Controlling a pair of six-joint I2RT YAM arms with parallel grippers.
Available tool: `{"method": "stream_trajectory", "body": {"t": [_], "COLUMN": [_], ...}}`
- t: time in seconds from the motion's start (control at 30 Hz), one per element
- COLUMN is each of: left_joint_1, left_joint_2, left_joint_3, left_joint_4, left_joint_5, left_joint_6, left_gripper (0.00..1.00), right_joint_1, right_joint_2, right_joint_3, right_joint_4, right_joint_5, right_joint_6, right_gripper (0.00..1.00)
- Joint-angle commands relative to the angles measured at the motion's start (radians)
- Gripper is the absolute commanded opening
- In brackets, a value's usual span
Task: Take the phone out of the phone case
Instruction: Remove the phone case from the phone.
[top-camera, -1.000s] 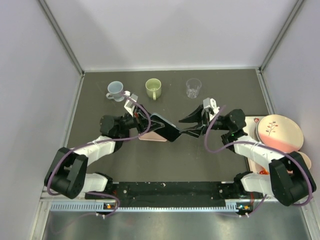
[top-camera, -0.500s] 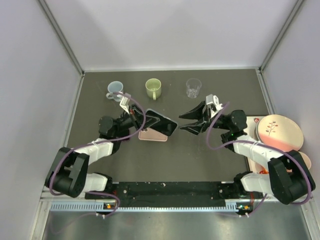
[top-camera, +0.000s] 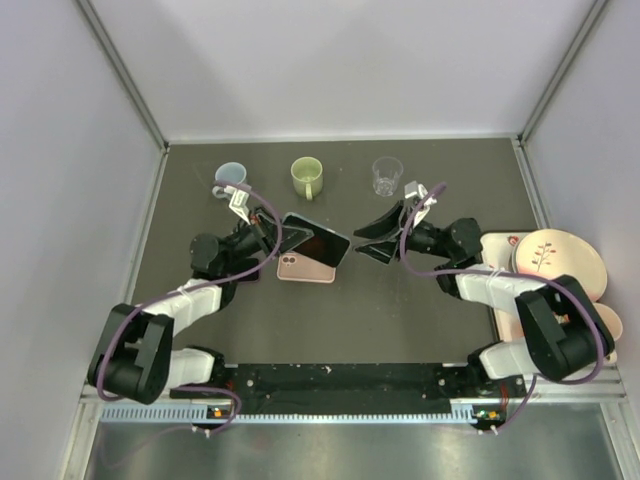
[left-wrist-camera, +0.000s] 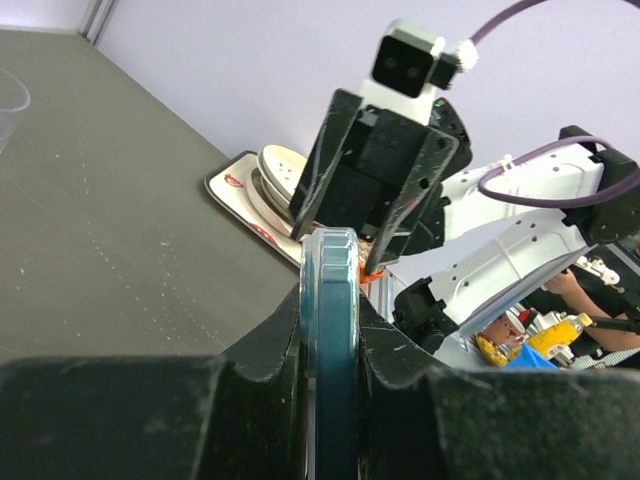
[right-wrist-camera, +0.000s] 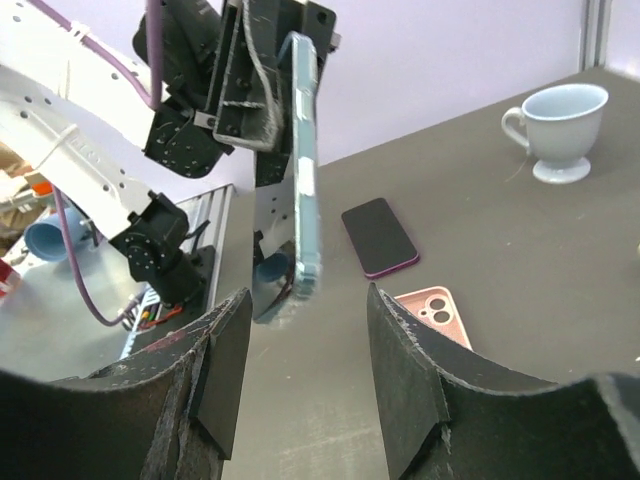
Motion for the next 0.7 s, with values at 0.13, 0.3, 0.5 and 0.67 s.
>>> {"method": "stream_trajectory", "body": {"t": [0.13, 0.3, 0.5, 0.67], "left_joint_1": [0.003, 0.002, -0.021, -0.03], "left_joint_2": [-0.074, -0.028, -0.038, -0.045], "left_joint_3": [0.112, 0.204, 0.191, 0.161], "left_joint_4": [0.338, 0.273, 0.275, 0.278], "left_joint_5": [0.017, 0.001, -0.042, -0.062], "left_joint_6": [-0.043, -0.073, -0.112, -0.113], "left_gripper": [0.0, 0.0, 0.0, 0.0], "right_joint_1": [0.009, 0.048, 0.077, 0.077], "right_joint_2": [0.059, 0.061, 0.06, 0.038], "right_joint_3": [0.036, 0.053, 0.056, 0.049], "right_joint_4": [0.214, 0.258, 0.336, 0.367], "right_joint_5": [-0.054, -0.098, -0.074, -0.056], "right_joint_6": [0.146, 0.183, 0.223, 0.223], "right_gripper": [0.48, 0.47, 0.44, 0.44]}}
